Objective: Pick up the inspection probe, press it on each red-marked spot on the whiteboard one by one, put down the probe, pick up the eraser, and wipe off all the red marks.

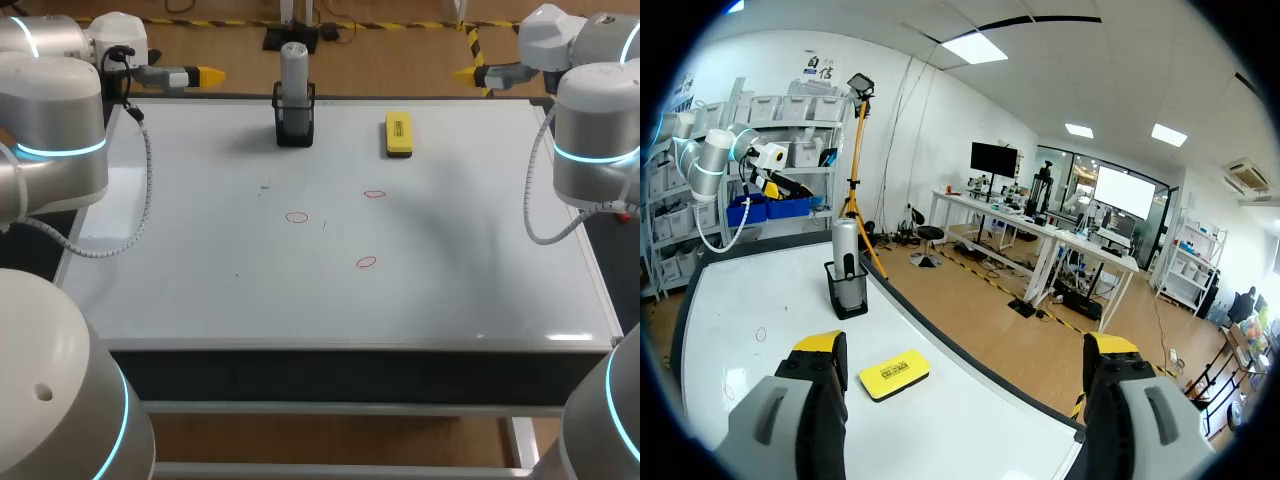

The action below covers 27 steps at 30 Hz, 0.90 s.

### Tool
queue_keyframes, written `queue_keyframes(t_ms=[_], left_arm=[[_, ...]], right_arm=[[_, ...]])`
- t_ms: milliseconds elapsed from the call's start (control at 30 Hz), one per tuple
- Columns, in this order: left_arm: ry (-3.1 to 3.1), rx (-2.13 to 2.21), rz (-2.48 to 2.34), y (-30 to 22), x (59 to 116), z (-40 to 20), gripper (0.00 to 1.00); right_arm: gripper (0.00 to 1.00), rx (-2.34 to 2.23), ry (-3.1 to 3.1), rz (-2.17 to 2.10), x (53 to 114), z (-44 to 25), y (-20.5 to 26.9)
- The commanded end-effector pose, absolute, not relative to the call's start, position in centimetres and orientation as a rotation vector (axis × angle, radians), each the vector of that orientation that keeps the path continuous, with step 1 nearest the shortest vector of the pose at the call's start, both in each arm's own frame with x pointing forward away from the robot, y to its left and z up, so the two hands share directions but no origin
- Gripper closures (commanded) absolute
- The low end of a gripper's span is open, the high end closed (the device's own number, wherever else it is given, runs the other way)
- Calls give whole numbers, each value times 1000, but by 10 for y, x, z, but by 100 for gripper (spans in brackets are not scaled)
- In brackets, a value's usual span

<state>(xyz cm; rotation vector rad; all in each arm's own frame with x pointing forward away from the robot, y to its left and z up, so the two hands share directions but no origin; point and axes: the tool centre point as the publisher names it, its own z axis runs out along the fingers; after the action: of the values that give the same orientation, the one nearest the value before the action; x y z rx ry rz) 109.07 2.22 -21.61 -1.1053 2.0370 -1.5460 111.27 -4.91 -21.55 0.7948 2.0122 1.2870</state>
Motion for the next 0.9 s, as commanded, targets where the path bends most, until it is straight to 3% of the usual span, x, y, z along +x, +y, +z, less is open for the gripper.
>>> queue_keyframes(t_ms=[33,700,900], left_arm=[[2036,-1105,-1548,22,1091,-217,0],[2036,-1105,-1548,22,1091,-217,0],[2110,-861,-1642,28,1124,-211,0]], right_arm=[[0,795,2012,1287,1113,-216,-49],[0,795,2012,1287,1113,-216,-49],[0,795,2012,1287,1113,-216,-49]])
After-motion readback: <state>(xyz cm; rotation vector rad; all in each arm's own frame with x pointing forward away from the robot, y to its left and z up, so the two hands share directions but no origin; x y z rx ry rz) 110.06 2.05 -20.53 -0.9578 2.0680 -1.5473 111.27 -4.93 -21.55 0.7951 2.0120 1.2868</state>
